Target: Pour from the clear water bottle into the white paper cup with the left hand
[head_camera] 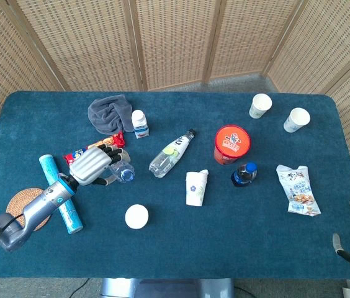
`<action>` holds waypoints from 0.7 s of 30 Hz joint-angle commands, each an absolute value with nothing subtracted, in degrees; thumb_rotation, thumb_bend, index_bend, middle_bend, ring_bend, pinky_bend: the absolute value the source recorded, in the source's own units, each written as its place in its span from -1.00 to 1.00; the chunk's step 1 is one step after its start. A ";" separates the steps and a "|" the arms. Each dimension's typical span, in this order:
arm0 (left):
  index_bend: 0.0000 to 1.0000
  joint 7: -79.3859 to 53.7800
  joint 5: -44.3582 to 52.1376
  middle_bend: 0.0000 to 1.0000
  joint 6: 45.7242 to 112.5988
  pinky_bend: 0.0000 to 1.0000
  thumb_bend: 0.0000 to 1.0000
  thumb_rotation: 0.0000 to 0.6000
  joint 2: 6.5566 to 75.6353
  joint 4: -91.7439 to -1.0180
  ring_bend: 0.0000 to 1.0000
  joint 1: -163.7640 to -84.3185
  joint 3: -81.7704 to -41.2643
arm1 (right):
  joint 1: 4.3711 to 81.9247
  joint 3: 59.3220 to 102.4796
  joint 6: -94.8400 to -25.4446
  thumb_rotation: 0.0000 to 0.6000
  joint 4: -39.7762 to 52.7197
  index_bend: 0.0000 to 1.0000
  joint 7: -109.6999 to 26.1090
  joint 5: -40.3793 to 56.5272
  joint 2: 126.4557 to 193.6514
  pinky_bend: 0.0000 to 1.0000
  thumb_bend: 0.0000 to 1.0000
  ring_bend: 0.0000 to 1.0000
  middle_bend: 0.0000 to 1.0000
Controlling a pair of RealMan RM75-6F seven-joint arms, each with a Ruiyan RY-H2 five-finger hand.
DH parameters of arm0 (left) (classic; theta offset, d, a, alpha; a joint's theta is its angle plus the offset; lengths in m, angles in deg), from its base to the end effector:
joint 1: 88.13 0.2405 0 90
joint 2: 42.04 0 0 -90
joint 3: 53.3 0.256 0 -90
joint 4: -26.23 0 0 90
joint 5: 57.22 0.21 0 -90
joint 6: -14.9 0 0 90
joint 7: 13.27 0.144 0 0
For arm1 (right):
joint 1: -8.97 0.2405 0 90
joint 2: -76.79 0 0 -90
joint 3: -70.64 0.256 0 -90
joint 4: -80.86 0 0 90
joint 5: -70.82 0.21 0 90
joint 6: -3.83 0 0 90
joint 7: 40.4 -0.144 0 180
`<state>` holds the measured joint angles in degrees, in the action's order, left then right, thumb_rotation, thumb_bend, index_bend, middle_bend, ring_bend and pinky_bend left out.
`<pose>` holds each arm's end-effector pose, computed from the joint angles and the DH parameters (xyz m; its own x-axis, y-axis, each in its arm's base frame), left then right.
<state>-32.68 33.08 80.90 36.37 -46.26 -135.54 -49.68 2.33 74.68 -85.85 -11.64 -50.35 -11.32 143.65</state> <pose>-0.1740 0.3594 0.0493 0.4107 0.2075 0.8879 0.7529 -0.6265 -0.2018 -0.3400 -0.1187 0.1605 0.1937 0.0650 0.9789 -0.9570 0.2324 0.1739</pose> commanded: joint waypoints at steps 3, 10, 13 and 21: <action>-0.29 -40.70 27.26 -0.35 77.71 -0.38 -0.08 1.00 36.47 -49.98 -0.35 -133.19 -52.43 | 2.67 74.67 -85.30 1.00 -11.84 -1.00 -50.20 -11.27 143.53 -1.00 -0.12 -1.00 -0.93; -0.31 -52.70 20.86 -0.36 73.49 -0.39 -0.08 1.00 36.18 -53.77 -0.35 -131.41 -56.24 | 3.09 74.65 -84.81 1.00 -12.01 -1.00 -50.55 -11.44 143.49 -1.00 -0.11 -1.00 -0.93; -0.33 -58.77 18.83 -0.36 70.89 -0.42 -0.08 1.00 35.77 -54.85 -0.37 -130.79 -57.53 | 3.25 74.65 -84.71 1.00 -12.06 -1.00 -50.71 -11.60 143.38 -1.00 -0.12 -1.00 -0.93; -0.35 -70.95 20.25 -0.38 66.84 -0.44 -0.08 1.00 35.71 -53.30 -0.39 -129.39 -58.36 | 3.37 74.58 -84.79 1.00 -12.38 -1.00 -50.40 -11.71 143.15 -1.00 -0.11 -1.00 -0.93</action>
<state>-69.19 19.67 67.99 35.63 -54.03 -130.03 -57.95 3.36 74.59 -84.79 -12.37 -50.40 -11.71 143.15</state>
